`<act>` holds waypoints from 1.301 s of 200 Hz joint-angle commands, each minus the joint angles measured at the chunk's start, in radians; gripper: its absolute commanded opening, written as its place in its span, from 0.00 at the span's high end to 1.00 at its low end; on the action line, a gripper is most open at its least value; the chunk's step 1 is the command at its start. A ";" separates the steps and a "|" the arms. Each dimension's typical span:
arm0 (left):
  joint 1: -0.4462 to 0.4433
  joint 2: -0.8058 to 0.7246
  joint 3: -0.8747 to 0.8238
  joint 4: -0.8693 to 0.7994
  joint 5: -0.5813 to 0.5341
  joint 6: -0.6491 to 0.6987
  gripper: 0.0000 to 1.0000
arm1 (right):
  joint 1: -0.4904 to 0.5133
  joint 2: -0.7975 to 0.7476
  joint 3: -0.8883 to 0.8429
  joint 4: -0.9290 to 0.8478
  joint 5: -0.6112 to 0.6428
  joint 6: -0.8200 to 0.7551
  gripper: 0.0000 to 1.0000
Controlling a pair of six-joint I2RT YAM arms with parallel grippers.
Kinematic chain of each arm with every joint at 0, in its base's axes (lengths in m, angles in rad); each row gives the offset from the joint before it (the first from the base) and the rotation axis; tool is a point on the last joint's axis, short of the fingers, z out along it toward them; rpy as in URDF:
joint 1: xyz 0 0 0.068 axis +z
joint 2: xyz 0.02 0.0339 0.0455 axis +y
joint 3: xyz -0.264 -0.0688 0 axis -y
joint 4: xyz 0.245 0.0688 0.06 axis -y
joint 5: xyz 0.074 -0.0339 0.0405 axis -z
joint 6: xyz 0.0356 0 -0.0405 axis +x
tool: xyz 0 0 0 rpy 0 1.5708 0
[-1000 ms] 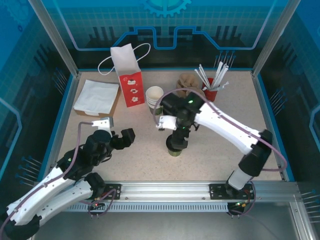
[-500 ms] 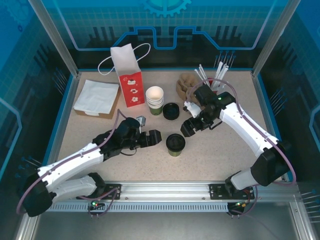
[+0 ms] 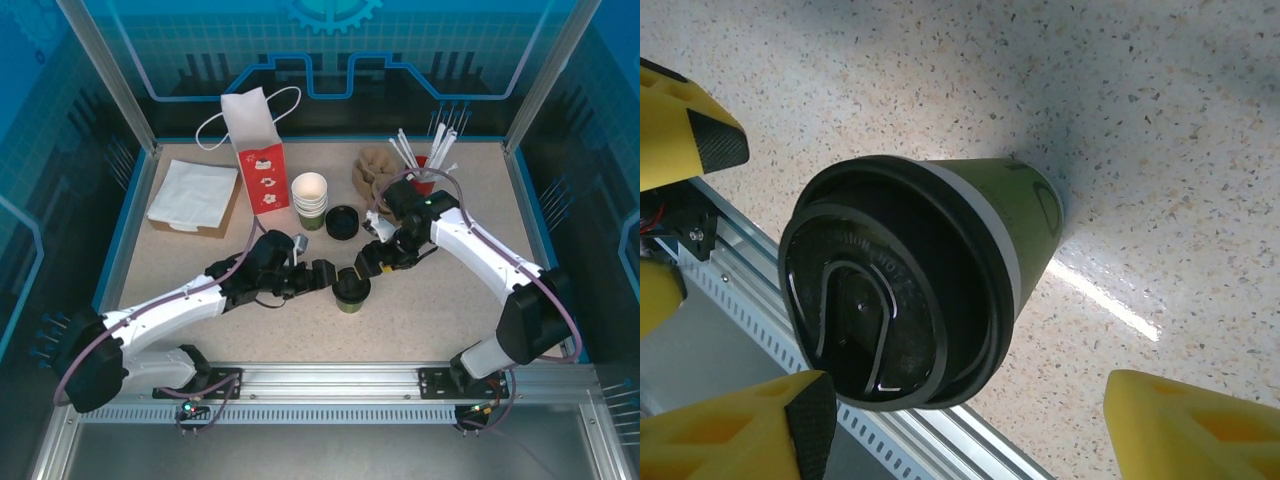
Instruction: Pack the takeout coffee
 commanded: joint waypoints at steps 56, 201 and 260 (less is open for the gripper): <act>-0.018 0.097 0.080 -0.030 0.046 0.020 0.21 | 0.018 0.047 -0.028 0.010 -0.015 0.022 0.32; -0.020 0.178 0.132 -0.137 0.071 0.048 0.30 | 0.043 0.085 -0.017 -0.030 0.045 0.007 0.43; -0.022 0.200 0.148 -0.179 0.055 0.047 0.35 | 0.050 0.111 -0.022 -0.038 0.075 0.007 0.49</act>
